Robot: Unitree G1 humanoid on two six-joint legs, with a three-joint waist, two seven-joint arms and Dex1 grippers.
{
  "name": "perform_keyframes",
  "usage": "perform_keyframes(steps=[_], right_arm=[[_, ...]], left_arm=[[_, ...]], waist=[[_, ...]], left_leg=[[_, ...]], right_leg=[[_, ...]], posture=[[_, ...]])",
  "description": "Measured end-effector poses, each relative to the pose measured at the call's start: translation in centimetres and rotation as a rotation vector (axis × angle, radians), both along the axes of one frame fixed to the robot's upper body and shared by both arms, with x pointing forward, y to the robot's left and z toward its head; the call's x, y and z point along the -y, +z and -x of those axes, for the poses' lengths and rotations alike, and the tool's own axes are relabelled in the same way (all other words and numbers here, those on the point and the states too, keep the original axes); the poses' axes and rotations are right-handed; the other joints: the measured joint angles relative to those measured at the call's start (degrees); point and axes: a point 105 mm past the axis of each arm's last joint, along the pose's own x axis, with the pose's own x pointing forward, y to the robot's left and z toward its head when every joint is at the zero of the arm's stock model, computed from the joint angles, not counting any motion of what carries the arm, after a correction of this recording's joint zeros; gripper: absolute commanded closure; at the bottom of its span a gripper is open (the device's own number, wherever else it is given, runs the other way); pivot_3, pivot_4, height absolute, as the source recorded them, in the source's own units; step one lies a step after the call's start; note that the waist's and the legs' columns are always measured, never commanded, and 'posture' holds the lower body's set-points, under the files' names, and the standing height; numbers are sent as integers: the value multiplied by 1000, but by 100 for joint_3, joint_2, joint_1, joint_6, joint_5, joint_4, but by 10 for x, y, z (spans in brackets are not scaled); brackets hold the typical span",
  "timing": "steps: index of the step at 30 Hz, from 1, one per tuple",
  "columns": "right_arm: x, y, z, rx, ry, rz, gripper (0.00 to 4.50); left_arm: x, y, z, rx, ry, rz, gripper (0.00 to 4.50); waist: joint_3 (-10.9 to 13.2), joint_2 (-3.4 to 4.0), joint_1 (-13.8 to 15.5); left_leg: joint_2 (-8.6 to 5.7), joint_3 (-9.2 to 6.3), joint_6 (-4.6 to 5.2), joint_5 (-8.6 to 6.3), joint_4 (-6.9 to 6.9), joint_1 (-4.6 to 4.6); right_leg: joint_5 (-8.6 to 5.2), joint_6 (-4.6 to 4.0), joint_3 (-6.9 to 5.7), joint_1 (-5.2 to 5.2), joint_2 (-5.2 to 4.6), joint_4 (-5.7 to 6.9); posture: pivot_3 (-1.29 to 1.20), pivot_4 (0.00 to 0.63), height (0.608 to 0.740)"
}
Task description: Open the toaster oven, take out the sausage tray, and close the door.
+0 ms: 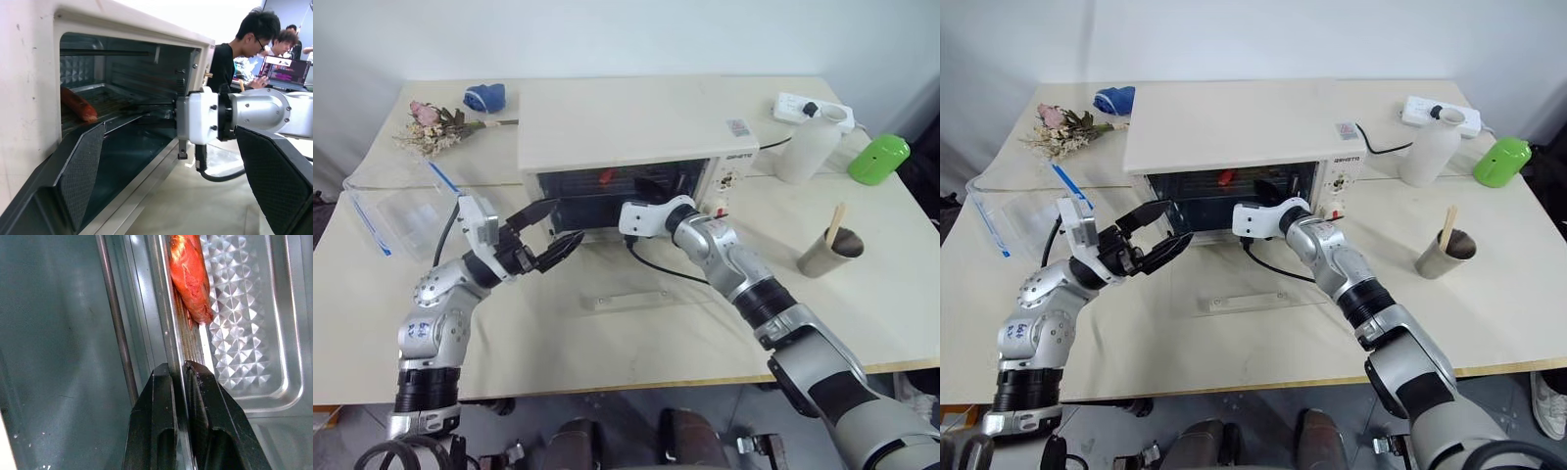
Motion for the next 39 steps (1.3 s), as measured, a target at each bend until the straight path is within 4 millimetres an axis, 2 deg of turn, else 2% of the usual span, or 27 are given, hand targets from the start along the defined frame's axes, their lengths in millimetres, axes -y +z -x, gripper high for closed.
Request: perform_keyframes(steps=[5,10,15,19,23,26,30,34,39], right_arm=[[-2,-2,14,-8,65,23,4404],[2,-9,44,-33,134,15,4404],[6,-14,65,-60,160,15,4404],[23,-23,98,-80,180,16,4404],[32,-17,124,-93,212,23,4404],[39,-13,131,-80,225,38,4404],[46,-24,143,-99,254,65,4404],[45,-30,150,-98,288,89,4404],[46,-38,155,-95,323,123,4404]], left_arm=[[-6,4,-7,-2,16,5,0],[-10,5,-8,-9,18,4,0],[-12,5,-8,-23,21,4,0],[-11,3,-8,-60,0,12,0],[-13,0,-8,-92,4,9,0],[-16,2,-8,-107,6,24,0],[-30,-10,-2,-225,25,18,0],[-30,-14,10,-352,-19,27,0],[-24,-12,28,-578,-134,126,0]], waist=[[1,-1,-31],[1,-1,-65],[1,-1,-53],[1,-1,65],[2,-4,94],[3,-4,94],[3,-4,93],[4,-5,93],[5,-6,94]], left_leg=[[0,-1,0,0,-8,-3],[0,-1,-1,0,-11,-3],[2,4,-1,0,-2,-2],[0,-3,-2,-2,-8,-2],[-6,5,3,0,5,-2],[-5,6,3,5,7,-1],[-4,5,2,5,2,0],[-4,3,2,4,2,1],[-4,-1,2,5,4,2]], right_leg=[[0,0,-1,-5,0,-2],[0,1,-4,-6,0,-4],[0,1,1,-5,0,-3],[0,1,-1,-5,-1,-3],[1,2,3,8,-3,-19],[1,2,6,9,-4,-18],[1,2,5,6,-4,-16],[0,2,8,7,-6,-16],[0,2,15,8,-6,-13]], posture=[[0,150,740],[0,150,740],[0,150,740],[0,150,740],[0,150,740],[0,150,740],[0,150,740],[0,150,740],[0,150,740]])
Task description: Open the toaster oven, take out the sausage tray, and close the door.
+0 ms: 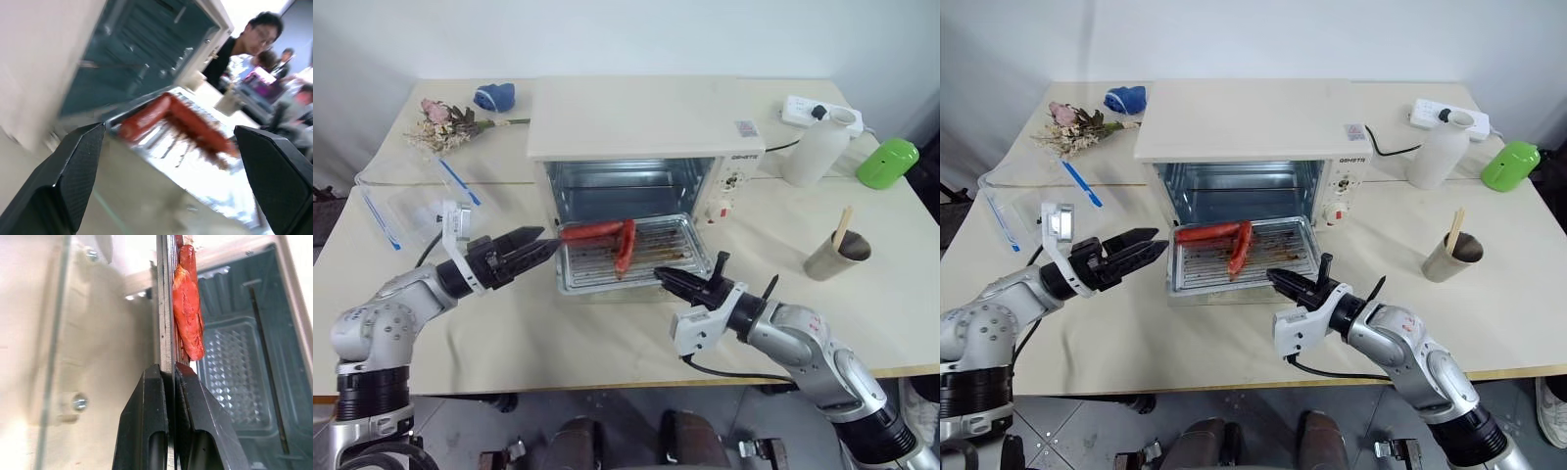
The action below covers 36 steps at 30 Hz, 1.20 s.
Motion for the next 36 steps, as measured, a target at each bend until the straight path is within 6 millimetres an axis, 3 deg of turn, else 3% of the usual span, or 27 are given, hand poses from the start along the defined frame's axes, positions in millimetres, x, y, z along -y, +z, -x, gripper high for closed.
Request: perform_keyframes(steps=[7,11,18,24,35,36], right_arm=[[2,-3,-6,28,19,31,4404],[-1,7,-7,80,46,18,4404],[7,3,-16,72,9,22,4404],[2,6,-13,93,48,25,4404],[-4,11,-13,109,76,26,4404],[-6,10,-12,104,85,25,4404]], left_arm=[[2,-12,5,-161,2,2,0],[0,-17,7,-211,8,11,0],[-35,-26,15,-292,41,63,0],[-18,-29,11,-319,-25,138,0],[7,-16,6,-340,-107,182,0],[9,-15,5,-347,-109,181,194]], waist=[[0,0,-2],[0,1,-3],[2,5,-10],[2,4,31],[2,4,-6],[2,4,-7]], left_leg=[[-1,2,-2,1,0,2],[-1,3,-2,1,0,2],[0,6,-4,2,-2,4],[-6,3,-4,2,1,4],[-4,3,-4,2,1,5],[-5,3,-4,2,1,5]], right_leg=[[0,0,3,0,2,0],[0,0,5,-1,2,-1],[-3,-4,6,-2,3,0],[-2,-3,14,-1,0,4],[-2,-3,15,-2,2,9],[-2,-3,17,-2,2,9]], posture=[[0,150,740],[0,150,740],[0,150,740],[0,150,740],[0,150,740],[0,150,740]])
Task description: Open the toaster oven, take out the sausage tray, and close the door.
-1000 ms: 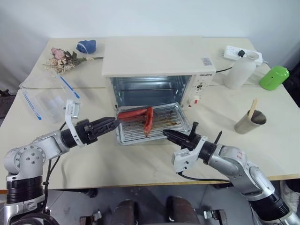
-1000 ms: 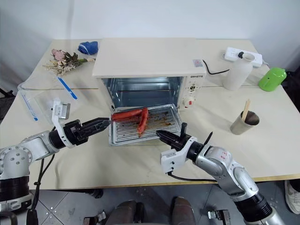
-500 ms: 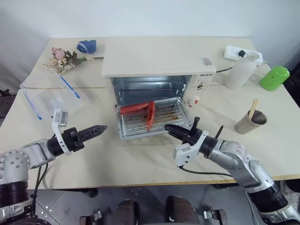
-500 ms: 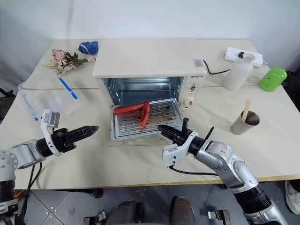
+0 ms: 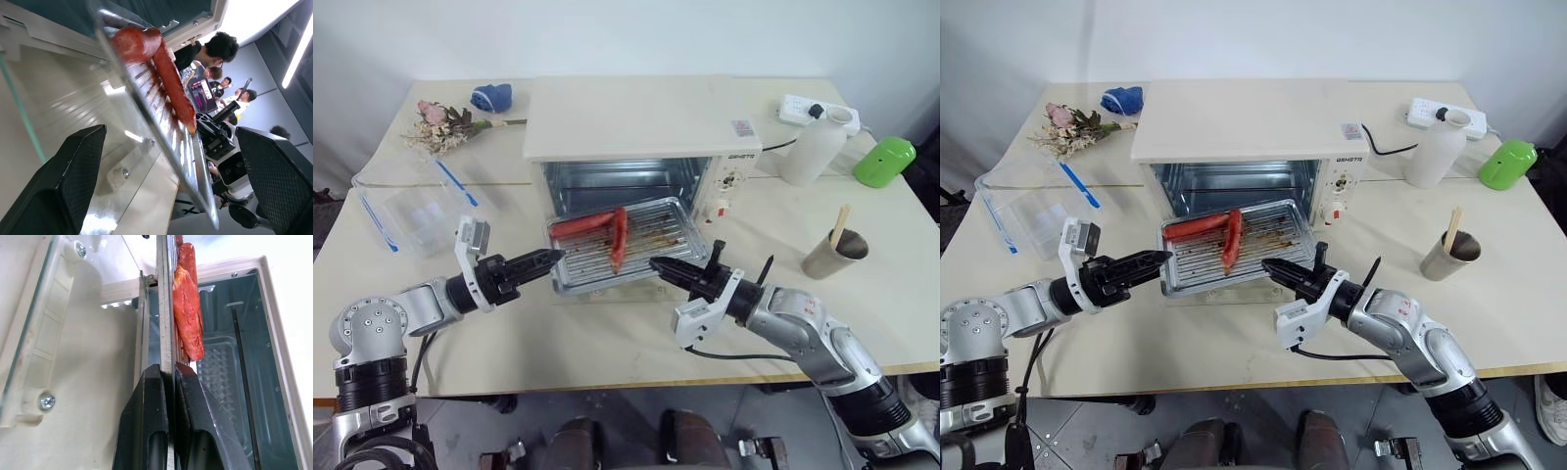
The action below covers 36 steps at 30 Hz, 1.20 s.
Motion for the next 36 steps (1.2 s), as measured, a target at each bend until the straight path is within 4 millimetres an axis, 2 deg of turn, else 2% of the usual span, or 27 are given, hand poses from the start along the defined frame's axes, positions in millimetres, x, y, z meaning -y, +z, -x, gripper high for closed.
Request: perform_keyframes(steps=[2,6,14,15,21,25,29,34,35,36], right_arm=[[-4,-1,2,-2,20,1,4404],[-7,3,3,14,43,5,4404],[-4,5,0,11,34,-5,4404],[-3,4,-1,9,33,-3,4404],[-2,4,0,-61,45,-26,4404],[-1,-1,4,-177,64,-72,3293],[3,-2,8,-228,80,-74,1966],[28,-1,12,-345,69,-119,247],[33,1,13,-365,75,-139,20],[37,4,15,-380,86,-161,20]], left_arm=[[8,3,-2,0,-14,14,609],[21,6,-6,-10,-22,38,1811],[27,4,-8,-73,3,25,4304],[28,4,-8,-84,5,35,4477],[29,4,-4,-147,21,72,4477],[30,6,1,-193,29,115,4500],[23,4,4,-215,64,138,4500],[11,-9,18,-230,131,179,4500],[7,-10,20,-231,147,187,4500],[3,-12,23,-229,166,195,4500]], waist=[[0,-1,16],[0,-1,18],[0,-2,5],[0,-2,5],[0,-2,5],[0,-2,7],[0,-2,6],[0,-2,18],[0,-2,18],[0,-2,18]], left_leg=[[-1,-3,0,0,3,0],[-2,-2,0,0,5,0],[0,-3,0,0,4,1],[0,-3,0,0,4,1],[0,-6,0,0,5,2],[0,-15,0,0,6,2],[-3,-13,0,0,6,3],[-3,-11,1,0,4,3],[-2,-11,1,0,4,3],[-1,-11,1,0,4,3]], right_leg=[[0,0,0,1,0,2],[1,1,3,2,0,2],[1,1,6,1,1,2],[1,1,7,2,0,2],[1,1,24,2,0,3],[1,1,38,5,-3,3],[1,1,34,7,-2,2],[1,1,32,13,-1,-12],[1,1,33,15,0,-13],[1,1,33,15,1,-16]], posture=[[0,150,740],[0,150,740],[0,150,740],[0,150,740],[0,150,740],[0,150,740],[0,150,740],[0,150,740],[0,150,740],[0,150,740]])
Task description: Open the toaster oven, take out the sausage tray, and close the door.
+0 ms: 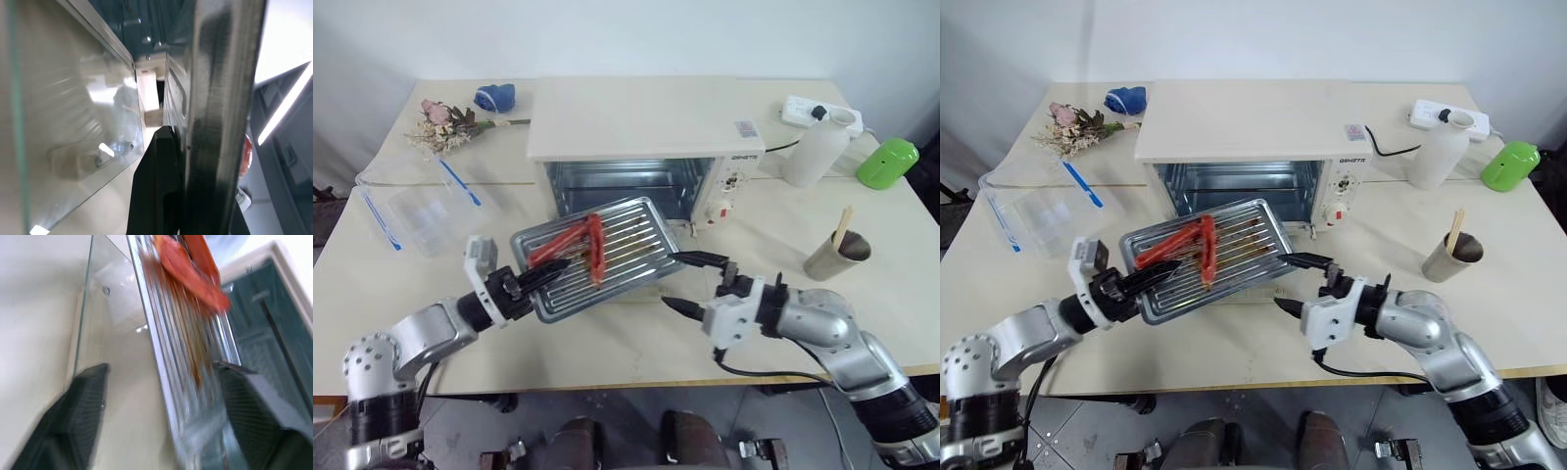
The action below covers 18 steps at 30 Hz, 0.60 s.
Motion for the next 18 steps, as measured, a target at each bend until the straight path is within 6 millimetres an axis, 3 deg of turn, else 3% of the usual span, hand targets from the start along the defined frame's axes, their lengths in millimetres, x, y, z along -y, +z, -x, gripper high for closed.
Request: perform_keyframes(steps=[2,5,8,12,18], right_arm=[[6,4,1,-25,14,-26,20],[31,0,-6,-130,-39,-36,20],[47,-4,-13,-254,-81,-95,627],[79,-23,-27,-515,-178,-182,1960],[88,-38,-33,-691,-179,-178,3966]], left_arm=[[-5,-2,6,5,30,15,4500],[-19,-9,19,-2,99,52,4500],[-29,-15,31,-5,166,92,4500],[-47,-29,57,-29,314,175,4500],[-54,-29,78,6,456,253,4500]], waist=[[0,0,0],[0,0,-4],[0,1,-2],[0,1,-9],[0,7,70]], left_leg=[[2,2,0,0,0,1],[2,5,2,-1,0,6],[7,4,2,-1,0,9],[7,3,13,-8,-1,10],[15,2,10,-15,0,18]], right_leg=[[0,0,1,3,1,-4],[0,0,5,12,-1,-16],[-1,-2,9,18,-2,-22],[-2,-5,8,35,-9,-51],[-5,-12,9,52,-32,-100]], posture=[[0,150,740],[0,150,740],[0,150,740],[0,150,740],[0,150,740]])
